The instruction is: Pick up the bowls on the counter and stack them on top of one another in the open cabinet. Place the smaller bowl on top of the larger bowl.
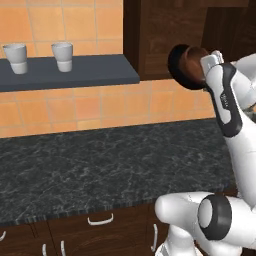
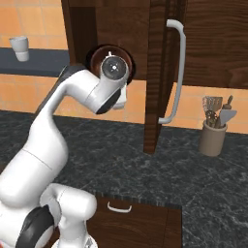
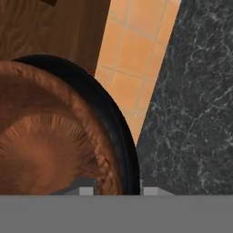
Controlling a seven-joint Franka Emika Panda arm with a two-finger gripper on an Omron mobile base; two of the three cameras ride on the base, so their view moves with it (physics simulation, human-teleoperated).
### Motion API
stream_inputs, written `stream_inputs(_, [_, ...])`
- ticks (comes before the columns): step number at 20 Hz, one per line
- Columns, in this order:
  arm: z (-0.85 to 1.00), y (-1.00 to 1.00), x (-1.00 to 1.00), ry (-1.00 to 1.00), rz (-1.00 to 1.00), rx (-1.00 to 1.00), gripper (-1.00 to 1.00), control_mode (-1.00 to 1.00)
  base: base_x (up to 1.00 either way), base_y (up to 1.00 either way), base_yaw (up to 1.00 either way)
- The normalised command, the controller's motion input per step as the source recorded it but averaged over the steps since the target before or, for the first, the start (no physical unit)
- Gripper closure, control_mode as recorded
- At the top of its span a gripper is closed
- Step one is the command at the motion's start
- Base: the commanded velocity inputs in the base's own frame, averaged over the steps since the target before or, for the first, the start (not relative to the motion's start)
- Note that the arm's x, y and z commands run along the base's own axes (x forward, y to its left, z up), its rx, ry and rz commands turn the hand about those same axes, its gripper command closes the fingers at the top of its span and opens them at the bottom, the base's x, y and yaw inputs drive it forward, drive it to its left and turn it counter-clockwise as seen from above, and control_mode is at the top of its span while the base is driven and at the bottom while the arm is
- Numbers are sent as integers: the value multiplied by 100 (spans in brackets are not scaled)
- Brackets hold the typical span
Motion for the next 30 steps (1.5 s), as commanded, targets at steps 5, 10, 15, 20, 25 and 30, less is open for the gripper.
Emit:
stream_inputs(5, [56, 0, 100, 21, -10, 0, 100, -100, 0, 0, 0])
stream_inputs(10, [49, 0, 100, 23, -11, 0, 100, -100, 0, 0, 0])
stream_inputs(15, [6, 2, 100, 15, -12, -10, -100, -100, 0, 0, 0])
stream_inputs(20, [-8, 2, 17, -5, -2, -4, -100, -100, 0, 0, 0])
stream_inputs(25, [-16, 2, -88, -23, 0, -1, -100, -100, 0, 0, 0])
stream_inputs(30, [-94, 38, -100, -33, 0, -1, -100, -100, 0, 0, 0])
